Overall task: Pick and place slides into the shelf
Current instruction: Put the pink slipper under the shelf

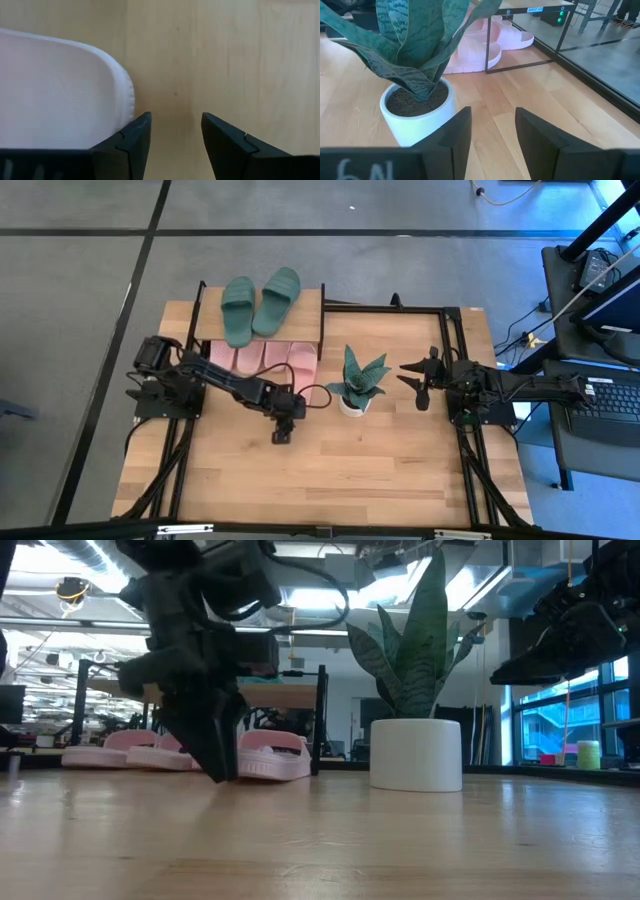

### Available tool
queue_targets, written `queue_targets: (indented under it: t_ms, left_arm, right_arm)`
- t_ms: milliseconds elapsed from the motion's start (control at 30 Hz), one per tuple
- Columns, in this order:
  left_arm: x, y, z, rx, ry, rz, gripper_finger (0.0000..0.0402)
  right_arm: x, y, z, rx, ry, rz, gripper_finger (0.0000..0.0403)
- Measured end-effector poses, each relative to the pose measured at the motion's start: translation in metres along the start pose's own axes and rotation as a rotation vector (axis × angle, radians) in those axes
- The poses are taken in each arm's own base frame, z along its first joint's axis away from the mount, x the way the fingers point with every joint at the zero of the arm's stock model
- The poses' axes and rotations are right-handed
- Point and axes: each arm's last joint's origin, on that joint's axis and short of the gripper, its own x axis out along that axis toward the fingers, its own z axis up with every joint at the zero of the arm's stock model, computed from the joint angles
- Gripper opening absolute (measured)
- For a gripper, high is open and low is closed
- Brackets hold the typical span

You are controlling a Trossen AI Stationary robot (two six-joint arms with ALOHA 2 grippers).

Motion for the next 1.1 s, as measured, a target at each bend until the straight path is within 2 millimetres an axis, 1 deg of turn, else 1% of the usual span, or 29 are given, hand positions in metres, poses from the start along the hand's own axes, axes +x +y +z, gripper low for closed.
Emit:
queue_targets:
  t_ms: [167, 467, 700, 900, 1100]
  left_arm:
    - [0.0, 0.015, 0.002, -0.04, -0.005, 0.025, 0.0166]
    - [0.0, 0.049, 0.005, -0.109, -0.017, 0.156, 0.0166]
    - [-0.001, 0.068, 0.007, -0.142, -0.036, 0.19, 0.0166]
    - [-0.002, 0.082, 0.013, -0.178, -0.096, 0.203, 0.0166]
    - [-0.003, 0.095, 0.013, -0.223, -0.117, 0.223, 0.0166]
  right_arm:
    - [0.0, 0.0, -0.001, -0.002, 0.008, -0.001, 0.0154]
    - [0.0, 0.0, -0.003, -0.007, 0.027, -0.002, 0.0154]
    - [0.0, 0.0, -0.003, -0.008, 0.027, -0.002, 0.0154]
    - [0.0, 0.0, -0.003, -0.008, 0.027, -0.002, 0.0154]
    - [0.0, 0.0, -0.003, -0.009, 0.027, -0.002, 0.0154]
